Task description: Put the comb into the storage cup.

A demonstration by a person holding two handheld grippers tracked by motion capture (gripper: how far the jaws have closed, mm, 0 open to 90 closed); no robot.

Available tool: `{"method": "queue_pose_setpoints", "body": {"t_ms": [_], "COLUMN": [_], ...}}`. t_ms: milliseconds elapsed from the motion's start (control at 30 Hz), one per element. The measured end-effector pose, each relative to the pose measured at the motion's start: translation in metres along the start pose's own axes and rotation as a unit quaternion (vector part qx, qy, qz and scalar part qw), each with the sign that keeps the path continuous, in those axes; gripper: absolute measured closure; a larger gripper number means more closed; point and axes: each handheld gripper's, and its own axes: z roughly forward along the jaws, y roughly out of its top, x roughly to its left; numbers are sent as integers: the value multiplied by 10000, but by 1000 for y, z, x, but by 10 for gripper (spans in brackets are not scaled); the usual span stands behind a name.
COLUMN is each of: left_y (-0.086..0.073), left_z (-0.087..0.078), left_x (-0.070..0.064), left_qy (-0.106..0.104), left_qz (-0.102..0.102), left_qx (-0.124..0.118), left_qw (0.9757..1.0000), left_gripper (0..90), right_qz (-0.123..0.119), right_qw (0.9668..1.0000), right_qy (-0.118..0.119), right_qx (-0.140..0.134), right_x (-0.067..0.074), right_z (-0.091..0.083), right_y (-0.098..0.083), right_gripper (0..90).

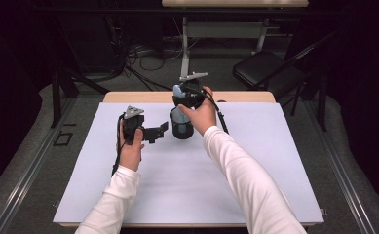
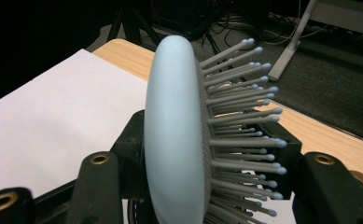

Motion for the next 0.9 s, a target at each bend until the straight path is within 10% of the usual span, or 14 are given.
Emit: {"method": "queue_pose_setpoints", "body": {"t_ms": [900], "left_y": [0], "left_z": [0], "left_x": [0], "left_qy": [-5], "left_qz": [-21], "left_qx": [-2], "left_qw": [10000], "left_gripper": [5], "right_qz": [172], "right_qw": [9997], "right_qy": [-45], "right_qx": [156], "right_x": [-4], "right_z": [2], "right_y": [0], "right_gripper": [193]}}
